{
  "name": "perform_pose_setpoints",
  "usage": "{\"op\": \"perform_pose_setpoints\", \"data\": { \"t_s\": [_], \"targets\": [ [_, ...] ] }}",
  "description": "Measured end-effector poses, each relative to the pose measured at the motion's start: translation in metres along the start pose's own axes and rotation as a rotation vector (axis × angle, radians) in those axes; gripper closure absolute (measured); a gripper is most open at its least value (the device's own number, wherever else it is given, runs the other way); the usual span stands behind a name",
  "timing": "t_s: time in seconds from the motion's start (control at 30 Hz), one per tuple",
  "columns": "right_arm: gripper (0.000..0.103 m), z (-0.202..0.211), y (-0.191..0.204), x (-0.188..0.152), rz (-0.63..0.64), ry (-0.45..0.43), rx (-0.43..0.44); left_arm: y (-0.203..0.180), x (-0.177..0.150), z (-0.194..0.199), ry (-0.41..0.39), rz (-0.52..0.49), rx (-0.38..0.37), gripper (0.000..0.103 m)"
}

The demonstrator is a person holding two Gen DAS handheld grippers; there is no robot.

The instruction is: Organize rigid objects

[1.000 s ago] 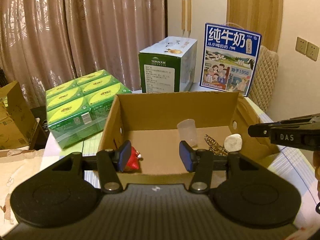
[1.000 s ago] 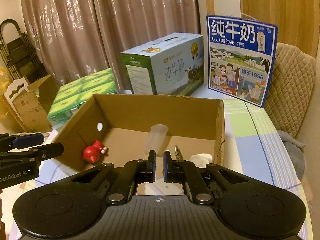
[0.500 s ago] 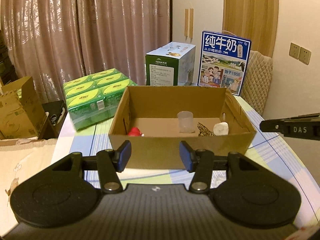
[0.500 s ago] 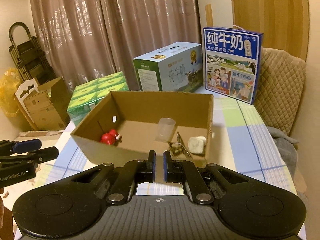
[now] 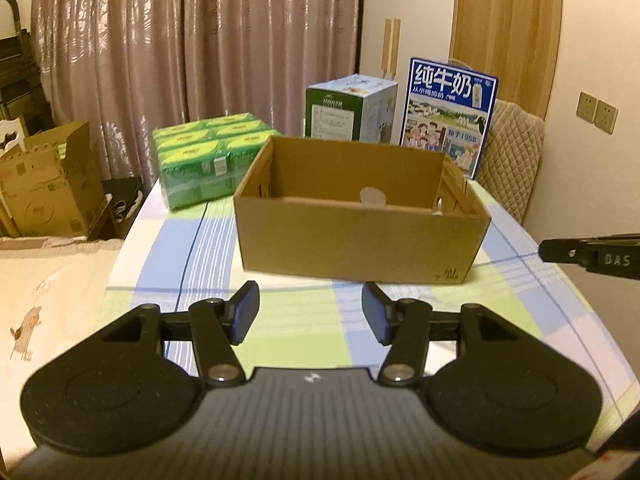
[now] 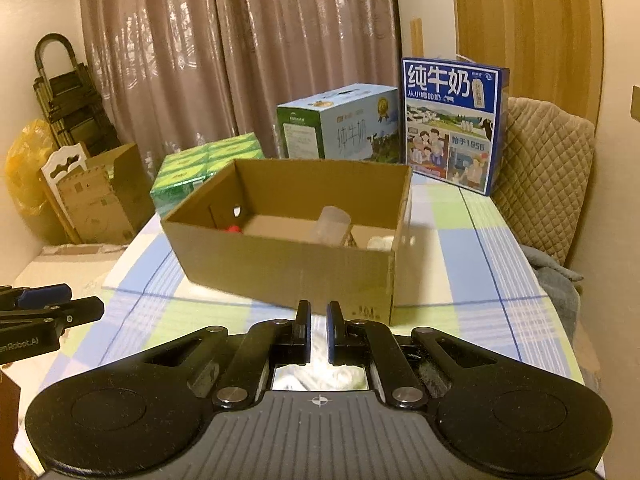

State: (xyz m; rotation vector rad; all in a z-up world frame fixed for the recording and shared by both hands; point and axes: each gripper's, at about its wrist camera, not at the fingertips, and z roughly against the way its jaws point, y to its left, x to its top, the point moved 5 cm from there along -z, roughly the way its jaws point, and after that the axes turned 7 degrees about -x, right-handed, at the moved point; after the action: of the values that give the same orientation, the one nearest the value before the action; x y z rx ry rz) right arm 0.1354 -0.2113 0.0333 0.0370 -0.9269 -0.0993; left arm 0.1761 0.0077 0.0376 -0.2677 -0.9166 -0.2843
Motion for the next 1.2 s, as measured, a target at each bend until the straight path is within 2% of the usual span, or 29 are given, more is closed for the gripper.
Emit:
{"op": "perform_pose_setpoints", "data": {
  "t_s": [0.17,0.43,0.47,0.53,0.6,0.63,0.8,0.93,1.2],
  "targets": [
    [0.101,0.009,-0.004,-0.021,0.024,-0.014,0.008,-0.001,-0.023,0.002,0.009,-0.01,0.024,0.048],
    [0.1,0.008,-0.008,-0.053,0.036,-0.012,0.013,0.001,-0.05,0.001,-0.004,-0.004,0.049,0.037],
    [0.097,0.006,-0.009,-0.056,0.035,-0.008,0.013,0.002,-0.054,-0.001,-0.005,-0.005,0.052,0.036],
    [0.086,0.001,-0.011,-0.063,0.029,0.005,0.008,0.004,-0.061,-0.003,-0.012,0.001,0.056,0.032],
    [0.054,-0.004,-0.013,-0.069,0.011,0.013,0.019,0.006,-0.066,-0.006,-0.017,0.017,0.037,0.028],
    [0.05,-0.006,-0.014,-0.072,0.002,0.015,0.021,0.007,-0.069,-0.008,-0.013,0.022,0.032,0.027],
    [0.045,-0.016,-0.015,-0.084,-0.004,0.03,0.023,0.002,-0.077,-0.015,0.002,-0.009,0.017,0.024],
    [0.042,-0.025,-0.017,-0.095,-0.011,0.048,0.026,-0.003,-0.085,-0.022,0.017,-0.019,-0.019,0.018],
    [0.04,-0.043,-0.02,-0.116,0.005,0.104,0.075,-0.016,-0.108,-0.04,0.101,-0.068,-0.067,0.015]
  ]
}}
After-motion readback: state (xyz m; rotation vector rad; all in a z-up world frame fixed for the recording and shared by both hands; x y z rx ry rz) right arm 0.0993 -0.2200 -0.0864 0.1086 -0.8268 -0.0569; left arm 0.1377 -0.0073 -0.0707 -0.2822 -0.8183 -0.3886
